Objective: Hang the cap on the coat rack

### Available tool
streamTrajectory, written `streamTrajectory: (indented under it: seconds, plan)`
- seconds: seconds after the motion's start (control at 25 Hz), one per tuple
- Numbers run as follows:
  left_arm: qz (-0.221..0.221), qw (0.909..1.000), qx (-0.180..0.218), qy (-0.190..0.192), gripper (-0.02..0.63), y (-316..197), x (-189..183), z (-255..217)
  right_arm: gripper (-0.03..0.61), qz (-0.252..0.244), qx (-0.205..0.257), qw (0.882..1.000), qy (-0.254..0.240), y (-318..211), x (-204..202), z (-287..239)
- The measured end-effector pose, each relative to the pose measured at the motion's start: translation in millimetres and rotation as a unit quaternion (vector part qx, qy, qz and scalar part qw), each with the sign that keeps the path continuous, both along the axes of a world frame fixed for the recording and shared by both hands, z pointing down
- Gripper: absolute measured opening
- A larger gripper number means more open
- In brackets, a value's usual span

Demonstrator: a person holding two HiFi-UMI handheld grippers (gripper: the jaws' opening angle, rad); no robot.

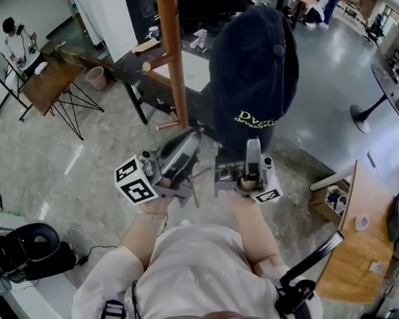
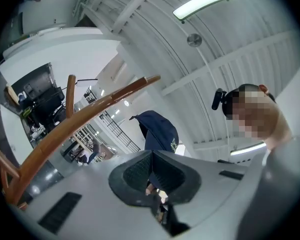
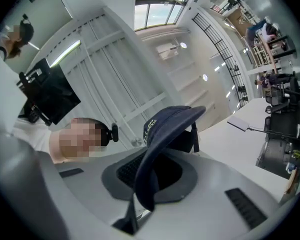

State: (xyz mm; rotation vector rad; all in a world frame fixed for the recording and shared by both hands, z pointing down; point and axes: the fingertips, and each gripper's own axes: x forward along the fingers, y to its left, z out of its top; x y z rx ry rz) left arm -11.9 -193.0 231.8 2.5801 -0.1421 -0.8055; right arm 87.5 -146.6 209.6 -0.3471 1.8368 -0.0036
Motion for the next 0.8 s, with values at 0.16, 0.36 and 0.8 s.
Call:
streamTrajectory:
  seconds: [0.16,0.36,0.8]
  plan:
    - [-0.025,0.9994,0.022,0.002,0.008,10,0,-20,0.044,0.0,0.031,0.999,0.02,8,-5,-18]
    - [-0.055,0.9973,0.047,0.004,0.008,16,-12,-40,0.046,-0.017,0.059,0.998,0.025,11,-25,-38]
    - [-0.123,0.9897,0.073,0.008,0.008,21,-69,-59,0.046,-0.022,0.082,0.993,0.087,6,-107,-62]
